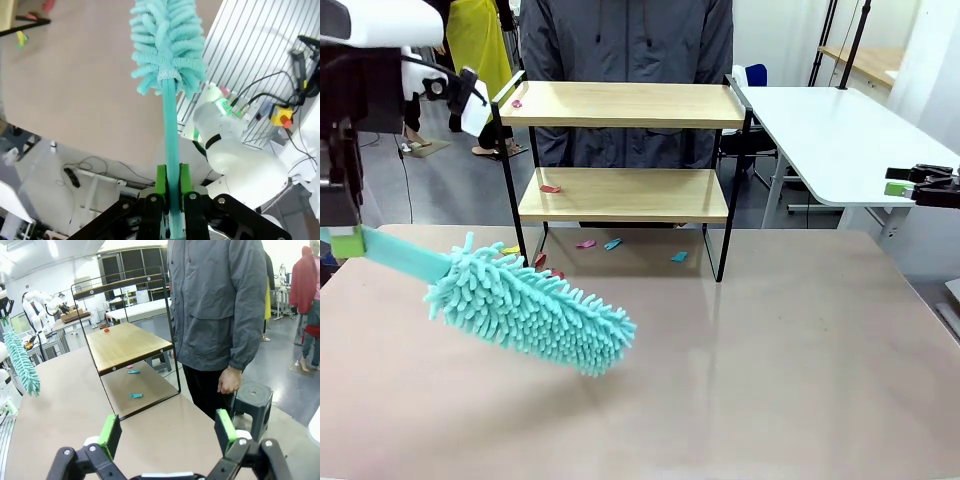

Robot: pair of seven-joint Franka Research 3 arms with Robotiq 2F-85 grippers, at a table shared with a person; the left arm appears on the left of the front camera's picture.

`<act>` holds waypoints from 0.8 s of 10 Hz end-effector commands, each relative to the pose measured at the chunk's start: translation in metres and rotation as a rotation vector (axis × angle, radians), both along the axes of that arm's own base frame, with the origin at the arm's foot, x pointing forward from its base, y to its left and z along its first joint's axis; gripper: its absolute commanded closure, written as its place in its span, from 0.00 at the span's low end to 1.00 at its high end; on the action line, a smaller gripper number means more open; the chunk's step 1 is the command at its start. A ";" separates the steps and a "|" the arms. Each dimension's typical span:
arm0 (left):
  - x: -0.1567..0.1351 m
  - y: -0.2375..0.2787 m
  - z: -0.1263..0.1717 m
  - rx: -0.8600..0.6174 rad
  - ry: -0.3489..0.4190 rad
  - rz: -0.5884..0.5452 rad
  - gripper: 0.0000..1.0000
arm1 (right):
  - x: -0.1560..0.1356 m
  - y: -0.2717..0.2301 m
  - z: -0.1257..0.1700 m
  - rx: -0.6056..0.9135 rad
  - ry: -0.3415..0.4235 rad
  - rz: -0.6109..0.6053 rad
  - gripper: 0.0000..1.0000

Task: Clean the shelf.
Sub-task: Clean the specific section of the Shelf indicated by the human with the Duster.

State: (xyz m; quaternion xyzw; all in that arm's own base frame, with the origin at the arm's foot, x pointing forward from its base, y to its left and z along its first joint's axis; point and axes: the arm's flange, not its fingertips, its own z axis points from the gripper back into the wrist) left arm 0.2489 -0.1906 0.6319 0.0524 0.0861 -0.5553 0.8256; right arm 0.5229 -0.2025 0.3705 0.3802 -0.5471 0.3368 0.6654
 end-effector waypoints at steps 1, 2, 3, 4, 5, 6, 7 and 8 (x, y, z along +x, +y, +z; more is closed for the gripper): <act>0.002 0.011 -0.009 0.019 -0.018 -0.038 0.87 | 0.000 0.002 0.004 -0.001 -0.007 0.001 0.00; 0.000 0.000 0.000 0.000 0.000 0.000 0.87 | 0.000 0.002 0.004 -0.001 -0.007 0.001 0.00; 0.000 0.000 0.000 0.000 0.000 0.000 0.87 | 0.000 0.002 0.004 -0.001 -0.007 0.001 0.00; 0.000 0.000 0.000 0.000 0.000 0.000 0.87 | 0.000 0.002 0.004 -0.001 -0.007 0.001 0.00; 0.000 0.000 0.000 0.000 0.000 0.000 0.87 | 0.000 0.002 0.004 -0.001 -0.007 0.001 0.00; 0.000 0.000 0.000 0.000 0.000 0.000 0.87 | 0.000 0.002 0.004 -0.001 -0.007 0.001 0.00; 0.000 0.000 0.000 0.000 0.000 0.000 0.87 | 0.000 0.002 0.004 -0.001 -0.007 0.001 0.00; 0.000 0.000 0.000 0.000 0.000 0.000 0.87 | 0.000 0.002 0.004 -0.001 -0.007 0.001 0.00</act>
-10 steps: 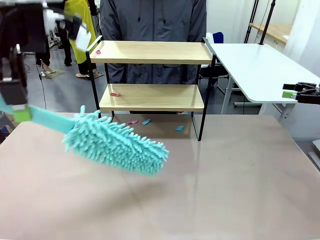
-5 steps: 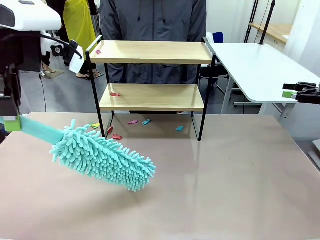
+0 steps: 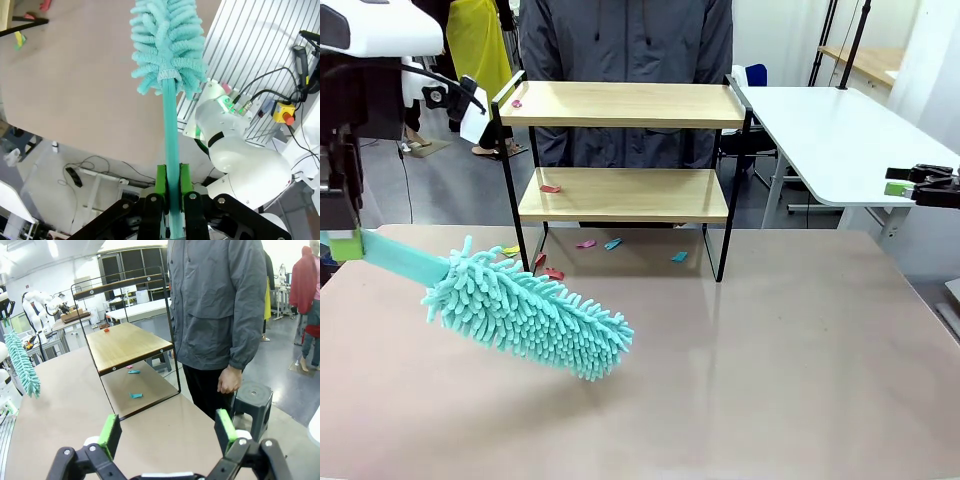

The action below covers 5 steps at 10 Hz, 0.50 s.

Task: Clean the shelf.
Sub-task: Clean the specific section of the Shelf indicated by the human with the Duster.

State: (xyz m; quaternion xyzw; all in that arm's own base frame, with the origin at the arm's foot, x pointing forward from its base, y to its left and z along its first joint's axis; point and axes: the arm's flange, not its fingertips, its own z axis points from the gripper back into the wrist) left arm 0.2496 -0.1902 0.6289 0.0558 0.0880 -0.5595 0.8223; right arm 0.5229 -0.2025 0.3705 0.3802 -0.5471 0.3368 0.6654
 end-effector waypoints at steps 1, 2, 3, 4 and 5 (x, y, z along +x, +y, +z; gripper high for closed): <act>-0.001 0.000 0.003 -0.007 0.000 0.011 0.87 | 0.000 0.002 0.004 -0.001 -0.007 0.001 0.00; -0.001 0.000 0.003 -0.007 0.000 0.011 0.87 | 0.000 0.002 0.004 -0.001 -0.007 0.001 0.00; -0.001 0.000 0.003 -0.007 0.000 0.011 0.87 | 0.000 0.002 0.004 -0.001 -0.007 0.001 0.00; -0.001 0.000 0.003 -0.007 0.000 0.011 0.87 | 0.000 0.002 0.004 -0.001 -0.007 0.001 0.00; -0.001 0.000 0.003 -0.007 0.000 0.011 0.87 | 0.000 0.002 0.004 -0.001 -0.007 0.001 0.00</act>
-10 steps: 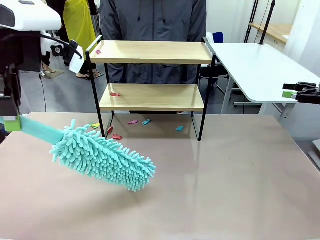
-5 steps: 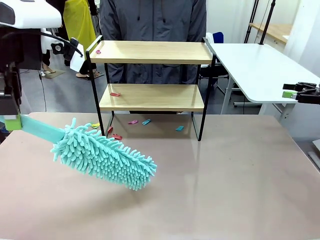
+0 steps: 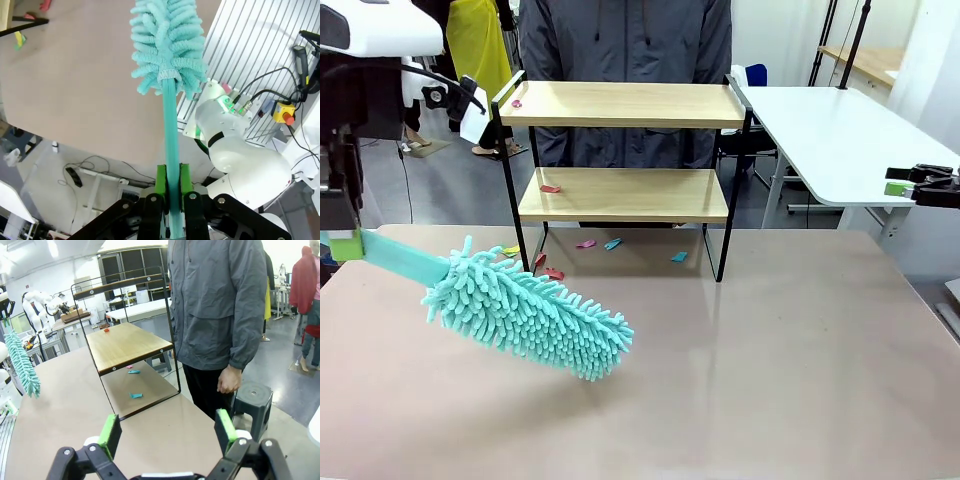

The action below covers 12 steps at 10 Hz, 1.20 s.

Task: Clean the shelf.
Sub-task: Clean the specific section of the Shelf indicated by the human with the Duster.

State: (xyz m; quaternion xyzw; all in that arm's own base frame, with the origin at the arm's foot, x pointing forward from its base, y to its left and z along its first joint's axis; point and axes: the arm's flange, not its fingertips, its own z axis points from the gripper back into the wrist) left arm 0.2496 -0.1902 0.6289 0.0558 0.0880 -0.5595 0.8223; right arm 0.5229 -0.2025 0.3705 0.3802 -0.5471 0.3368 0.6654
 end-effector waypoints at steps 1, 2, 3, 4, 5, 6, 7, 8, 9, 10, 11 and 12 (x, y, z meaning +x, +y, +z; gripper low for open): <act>-0.001 0.000 0.003 -0.007 0.000 0.011 0.87 | 0.000 0.002 0.004 -0.001 -0.007 0.001 0.00; -0.001 0.000 0.003 -0.007 0.000 0.011 0.87 | 0.000 0.002 0.004 -0.001 -0.007 0.001 0.00; -0.001 0.000 0.003 -0.007 0.000 0.011 0.87 | 0.000 0.002 0.004 -0.001 -0.007 0.001 0.00; -0.001 0.000 0.003 -0.007 0.000 0.011 0.87 | 0.000 0.002 0.004 -0.001 -0.007 0.001 0.00; -0.001 0.000 0.003 -0.007 0.000 0.011 0.87 | 0.000 0.002 0.004 -0.001 -0.007 0.001 0.00; -0.001 0.000 0.003 -0.007 0.000 0.011 0.87 | 0.000 0.002 0.004 -0.001 -0.007 0.001 0.00; -0.001 0.000 0.003 -0.007 0.000 0.011 0.87 | 0.000 0.002 0.004 -0.001 -0.007 0.001 0.00; -0.001 0.000 0.003 -0.007 0.000 0.011 0.87 | 0.000 0.002 0.004 -0.001 -0.007 0.001 0.00; -0.001 0.000 0.003 -0.007 0.000 0.011 0.87 | 0.000 0.002 0.004 -0.001 -0.007 0.001 0.00; -0.001 0.000 0.003 -0.007 0.000 0.011 0.87 | 0.000 0.002 0.004 -0.001 -0.007 0.001 0.00; -0.001 0.000 0.003 -0.007 0.000 0.011 0.87 | 0.000 0.002 0.004 -0.001 -0.007 0.001 0.00; -0.001 0.000 0.003 -0.007 0.000 0.011 0.87 | 0.000 0.002 0.004 -0.001 -0.007 0.001 0.00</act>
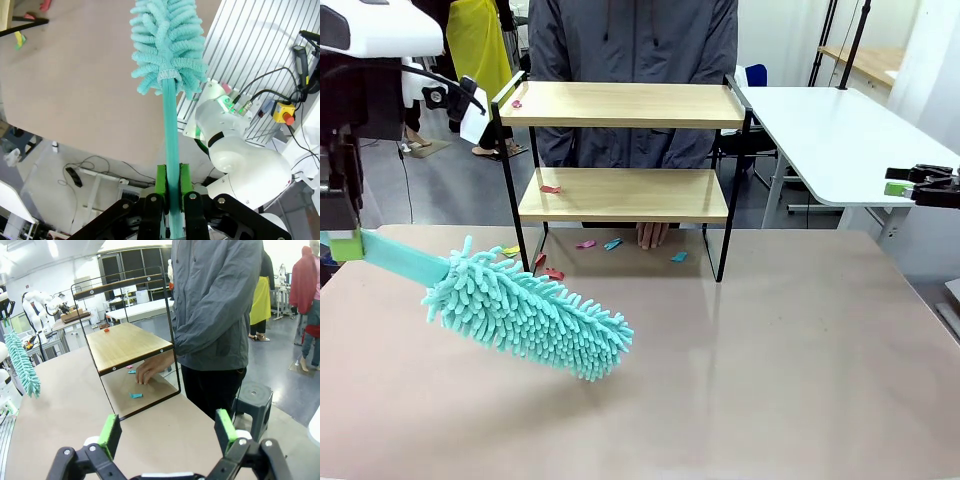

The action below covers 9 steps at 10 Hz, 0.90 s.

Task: Clean the shelf.
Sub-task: Clean the specific section of the Shelf indicated by the human with the Duster.

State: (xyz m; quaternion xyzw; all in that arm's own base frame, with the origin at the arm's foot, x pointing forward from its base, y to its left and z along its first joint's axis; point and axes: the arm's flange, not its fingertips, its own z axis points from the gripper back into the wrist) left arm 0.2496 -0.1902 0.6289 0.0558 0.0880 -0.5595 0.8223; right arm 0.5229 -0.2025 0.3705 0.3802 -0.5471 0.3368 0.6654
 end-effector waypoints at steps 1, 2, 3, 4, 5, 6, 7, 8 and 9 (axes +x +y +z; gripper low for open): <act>-0.001 0.000 0.003 -0.007 0.000 0.011 0.87 | 0.000 0.002 0.004 -0.001 -0.007 0.001 0.00; -0.001 0.000 0.003 -0.007 0.000 0.011 0.87 | 0.000 0.002 0.004 -0.001 -0.007 0.001 0.00; -0.001 0.000 0.003 -0.007 0.000 0.011 0.87 | 0.000 0.002 0.004 -0.001 -0.007 0.001 0.00; -0.001 0.000 0.003 -0.007 0.000 0.011 0.87 | 0.000 0.002 0.004 -0.001 -0.007 0.001 0.00; -0.001 0.000 0.003 -0.007 0.000 0.011 0.87 | 0.000 0.002 0.004 -0.001 -0.007 0.001 0.00; -0.001 0.000 0.003 -0.007 0.000 0.011 0.87 | 0.000 0.002 0.004 -0.001 -0.007 0.001 0.00; -0.001 0.000 0.003 -0.007 0.000 0.011 0.87 | 0.000 0.002 0.004 -0.001 -0.007 0.001 0.00; -0.001 0.000 0.003 -0.007 0.000 0.011 0.87 | 0.000 0.002 0.004 -0.001 -0.007 0.001 0.00; -0.001 0.000 0.003 -0.007 0.000 0.011 0.87 | 0.000 0.002 0.004 -0.001 -0.007 0.001 0.00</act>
